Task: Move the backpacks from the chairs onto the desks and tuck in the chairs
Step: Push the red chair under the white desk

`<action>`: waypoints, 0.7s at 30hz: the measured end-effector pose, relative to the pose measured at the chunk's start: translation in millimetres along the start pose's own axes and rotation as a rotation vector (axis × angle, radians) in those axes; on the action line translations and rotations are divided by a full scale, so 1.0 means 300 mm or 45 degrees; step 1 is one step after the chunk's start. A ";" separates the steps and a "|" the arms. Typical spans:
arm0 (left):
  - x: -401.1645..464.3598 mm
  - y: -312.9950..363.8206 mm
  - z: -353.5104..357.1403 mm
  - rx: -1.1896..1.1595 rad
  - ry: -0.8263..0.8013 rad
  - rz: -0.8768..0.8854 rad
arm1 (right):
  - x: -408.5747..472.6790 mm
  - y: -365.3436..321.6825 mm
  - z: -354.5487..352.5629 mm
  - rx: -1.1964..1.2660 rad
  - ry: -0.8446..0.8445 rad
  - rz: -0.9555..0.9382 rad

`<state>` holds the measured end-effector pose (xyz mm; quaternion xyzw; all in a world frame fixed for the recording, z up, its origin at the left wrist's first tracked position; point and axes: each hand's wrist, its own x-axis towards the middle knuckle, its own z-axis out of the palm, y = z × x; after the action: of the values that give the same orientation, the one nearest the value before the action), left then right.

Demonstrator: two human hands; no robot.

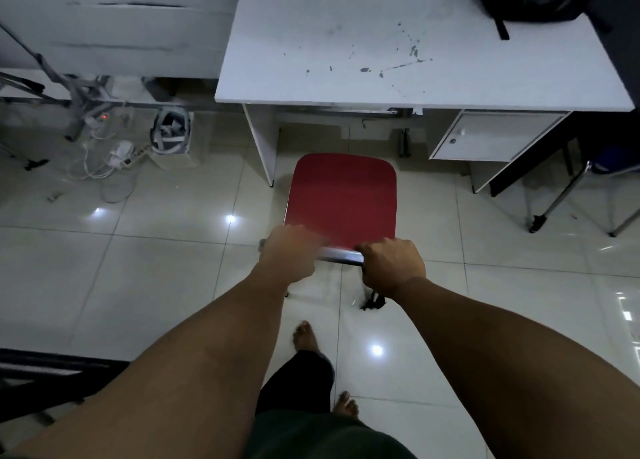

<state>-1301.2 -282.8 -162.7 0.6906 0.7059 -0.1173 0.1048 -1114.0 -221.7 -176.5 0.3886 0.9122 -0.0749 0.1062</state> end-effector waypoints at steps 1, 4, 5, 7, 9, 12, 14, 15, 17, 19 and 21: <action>0.023 -0.014 -0.006 0.001 0.008 0.002 | 0.024 0.006 -0.006 -0.011 -0.003 0.001; 0.081 -0.050 -0.019 -0.006 0.021 0.015 | 0.084 0.024 -0.025 -0.032 -0.005 0.008; 0.097 -0.055 -0.023 -0.008 0.019 0.022 | 0.099 0.032 -0.029 -0.043 -0.001 0.006; 0.133 -0.061 -0.036 -0.012 0.017 0.030 | 0.131 0.052 -0.041 -0.052 0.002 0.011; 0.171 -0.070 -0.050 -0.024 0.025 0.035 | 0.168 0.076 -0.058 -0.069 0.001 0.013; 0.224 -0.080 -0.067 -0.045 0.021 0.049 | 0.215 0.108 -0.083 -0.068 -0.010 0.019; 0.260 -0.090 -0.078 -0.048 0.018 0.062 | 0.248 0.122 -0.102 -0.068 -0.024 0.031; 0.278 -0.094 -0.084 -0.054 0.018 0.064 | 0.264 0.131 -0.111 -0.068 -0.026 0.036; 0.308 -0.101 -0.092 -0.063 0.015 0.063 | 0.291 0.144 -0.121 -0.065 -0.028 0.042; 0.338 -0.110 -0.097 -0.075 0.011 0.070 | 0.318 0.158 -0.124 -0.071 -0.037 0.040; 0.366 -0.113 -0.100 -0.082 0.004 0.086 | 0.344 0.179 -0.127 -0.095 -0.051 0.045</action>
<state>-1337.4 -169.7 -167.6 0.7106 0.6856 -0.0899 0.1298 -1150.0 -105.1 -168.5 0.3988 0.9051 -0.0468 0.1400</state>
